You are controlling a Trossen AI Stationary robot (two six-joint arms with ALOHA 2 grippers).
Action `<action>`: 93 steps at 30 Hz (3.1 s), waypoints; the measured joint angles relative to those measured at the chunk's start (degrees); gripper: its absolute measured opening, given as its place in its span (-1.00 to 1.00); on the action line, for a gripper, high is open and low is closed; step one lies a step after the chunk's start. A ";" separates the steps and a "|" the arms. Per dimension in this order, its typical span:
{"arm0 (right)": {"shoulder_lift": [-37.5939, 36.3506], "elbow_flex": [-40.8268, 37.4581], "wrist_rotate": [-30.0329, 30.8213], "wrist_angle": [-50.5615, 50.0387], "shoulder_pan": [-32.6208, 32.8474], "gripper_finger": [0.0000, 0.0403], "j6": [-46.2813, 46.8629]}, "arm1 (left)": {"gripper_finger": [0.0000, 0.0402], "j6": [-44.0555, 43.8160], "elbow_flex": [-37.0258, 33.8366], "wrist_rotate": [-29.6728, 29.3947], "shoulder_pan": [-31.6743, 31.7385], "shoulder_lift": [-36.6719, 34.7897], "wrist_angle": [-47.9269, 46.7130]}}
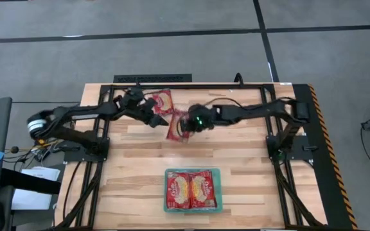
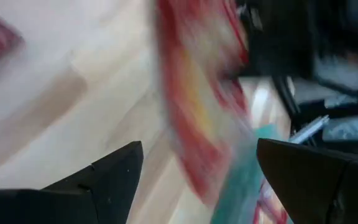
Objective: Sort popcorn bags into baskets
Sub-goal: Put the red popcorn bag into the green bin
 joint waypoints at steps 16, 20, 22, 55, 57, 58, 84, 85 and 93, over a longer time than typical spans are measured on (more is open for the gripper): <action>4.25 2.64 -0.74 0.35 28.03 -0.87 11.73 | 0.52 2.87 0.02 -7.03 -0.32 -14.55 -12.19; 7.82 6.35 -0.46 0.13 29.65 -0.87 11.85 | 0.52 3.54 0.00 -7.10 -1.01 -14.44 -13.04; 10.03 8.61 -0.61 0.61 29.82 -0.83 11.77 | 0.52 4.13 0.00 -7.04 -1.09 -14.44 -13.50; 5.17 13.33 2.14 -7.58 29.72 -0.06 13.57 | 0.52 16.80 0.11 -25.01 4.26 -9.01 -16.57; 2.73 13.33 5.14 -9.93 28.98 -0.07 12.23 | 0.52 16.72 0.09 -23.59 6.60 -4.94 -14.29; 1.51 13.30 6.99 -11.55 28.54 -0.08 11.71 | 0.52 16.70 0.09 -22.73 7.65 -2.57 -12.45; 1.92 12.96 14.51 -24.73 1.16 -0.14 -10.83 | 0.51 10.39 3.21 -14.16 14.75 26.30 6.66; 3.13 12.94 11.97 -22.51 -0.78 -0.13 -12.28 | 0.51 10.77 3.21 -14.14 14.75 26.30 6.69; 14.98 12.96 -2.65 -2.01 -10.79 -0.04 -12.25 | 0.51 10.76 3.19 -13.55 14.68 26.30 5.46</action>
